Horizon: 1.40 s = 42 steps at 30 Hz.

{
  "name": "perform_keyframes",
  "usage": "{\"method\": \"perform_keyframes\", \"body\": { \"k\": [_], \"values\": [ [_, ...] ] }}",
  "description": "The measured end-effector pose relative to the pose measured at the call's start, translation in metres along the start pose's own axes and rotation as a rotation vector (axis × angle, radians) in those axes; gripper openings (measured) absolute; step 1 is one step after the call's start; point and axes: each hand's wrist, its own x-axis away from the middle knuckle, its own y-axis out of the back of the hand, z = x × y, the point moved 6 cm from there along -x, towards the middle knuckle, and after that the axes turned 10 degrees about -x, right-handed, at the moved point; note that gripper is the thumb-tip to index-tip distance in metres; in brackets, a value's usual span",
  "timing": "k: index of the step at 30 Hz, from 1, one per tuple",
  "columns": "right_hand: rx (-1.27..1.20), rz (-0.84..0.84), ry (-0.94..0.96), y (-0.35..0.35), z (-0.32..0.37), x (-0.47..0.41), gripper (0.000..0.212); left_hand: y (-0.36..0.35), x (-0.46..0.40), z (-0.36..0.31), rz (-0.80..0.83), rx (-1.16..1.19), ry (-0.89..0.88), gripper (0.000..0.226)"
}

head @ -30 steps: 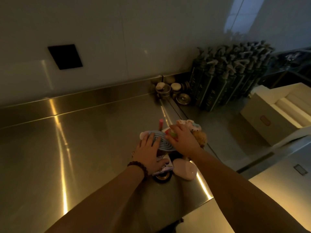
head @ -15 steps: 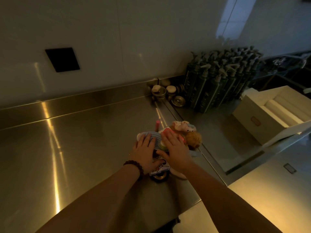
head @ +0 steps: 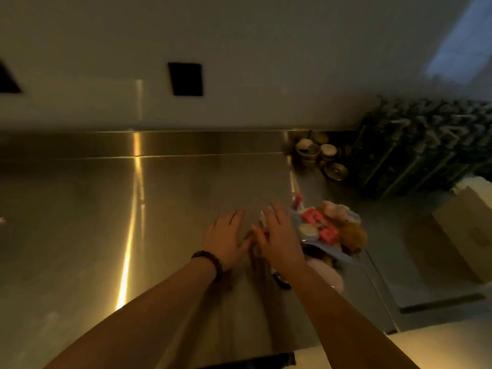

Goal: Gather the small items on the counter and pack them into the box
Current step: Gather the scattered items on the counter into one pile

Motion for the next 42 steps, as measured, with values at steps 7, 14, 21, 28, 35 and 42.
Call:
{"method": "perform_keyframes", "body": {
  "k": [7, 14, 21, 28, 35, 42],
  "values": [
    [-0.076, 0.244, 0.212, -0.098, 0.101, -0.005, 0.054, 0.052, 0.081, 0.138, -0.149, -0.087, 0.351, 0.067],
    [-0.073, 0.422, 0.364, -0.191, 0.214, 0.012, 0.054, 0.107, 0.198, 0.268, -0.283, -0.170, 0.700, 0.063],
    [-0.019, 0.505, 0.429, -0.286, 0.310, 0.023, 0.052, 0.122, 0.281, 0.379, -0.259, -0.162, 0.864, 0.068],
    [-0.010, 0.509, 0.336, -0.396, 0.398, 0.025, 0.054, 0.121, 0.319, 0.499, -0.133, -0.117, 0.825, 0.083],
    [0.023, 0.434, 0.175, -0.423, 0.416, 0.011, 0.056, 0.115, 0.291, 0.527, 0.003, -0.118, 0.526, 0.105],
    [0.145, 0.399, 0.152, -0.425, 0.415, -0.032, 0.057, 0.105, 0.256, 0.534, 0.097, -0.193, 0.341, 0.087]
  ]
}}
